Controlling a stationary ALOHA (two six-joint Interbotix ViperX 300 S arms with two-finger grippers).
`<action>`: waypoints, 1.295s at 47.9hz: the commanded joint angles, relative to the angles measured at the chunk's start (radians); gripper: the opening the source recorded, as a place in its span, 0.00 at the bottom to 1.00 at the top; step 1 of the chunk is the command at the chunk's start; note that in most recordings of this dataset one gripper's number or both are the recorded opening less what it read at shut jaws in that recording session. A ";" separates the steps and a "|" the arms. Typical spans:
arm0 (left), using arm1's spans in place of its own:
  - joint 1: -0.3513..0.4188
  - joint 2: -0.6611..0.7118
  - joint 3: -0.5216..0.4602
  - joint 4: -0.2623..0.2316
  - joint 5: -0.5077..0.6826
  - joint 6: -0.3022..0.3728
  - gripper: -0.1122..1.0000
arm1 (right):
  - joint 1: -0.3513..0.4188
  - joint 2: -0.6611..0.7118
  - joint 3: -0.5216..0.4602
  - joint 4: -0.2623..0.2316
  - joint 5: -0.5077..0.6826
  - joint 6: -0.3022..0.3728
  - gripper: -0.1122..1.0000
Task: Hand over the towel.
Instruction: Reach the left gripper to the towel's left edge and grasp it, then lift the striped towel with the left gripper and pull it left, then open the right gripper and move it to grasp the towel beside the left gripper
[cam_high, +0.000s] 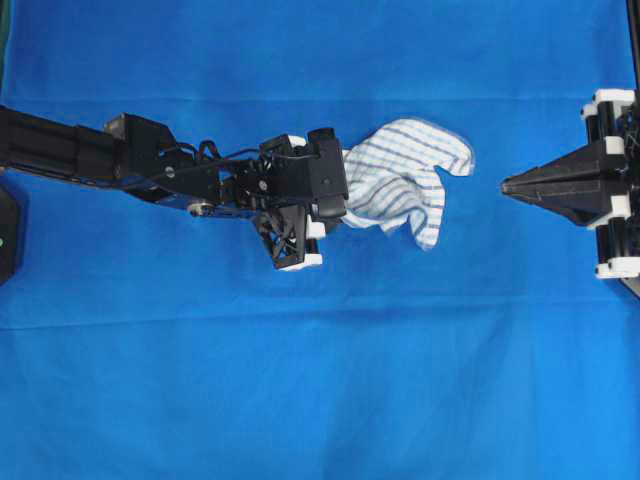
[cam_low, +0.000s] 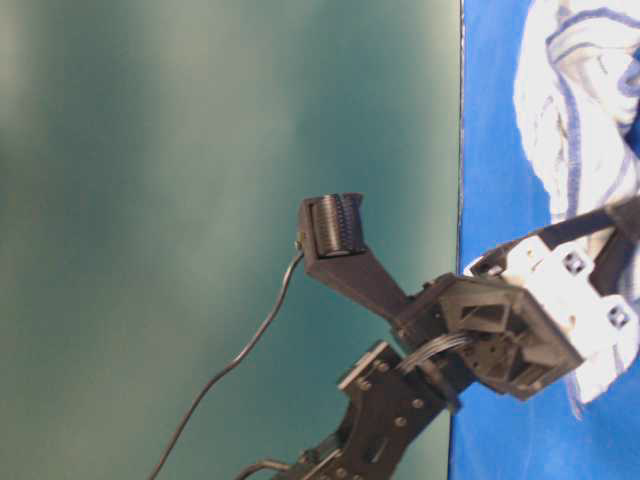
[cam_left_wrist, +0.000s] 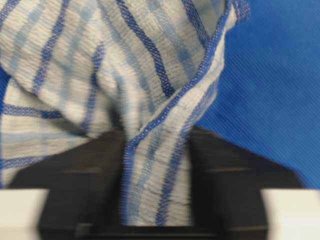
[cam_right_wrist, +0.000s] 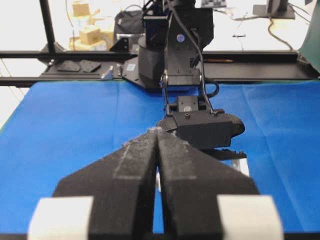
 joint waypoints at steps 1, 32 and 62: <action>-0.003 -0.081 0.003 -0.002 0.006 0.002 0.25 | 0.003 0.005 -0.012 0.002 -0.011 0.002 0.10; -0.078 -0.621 0.160 -0.002 -0.166 0.000 0.15 | 0.005 0.002 -0.017 0.000 -0.064 0.000 0.10; -0.080 -0.661 0.207 -0.002 -0.232 -0.006 0.15 | 0.005 0.092 -0.038 0.005 -0.155 0.018 0.48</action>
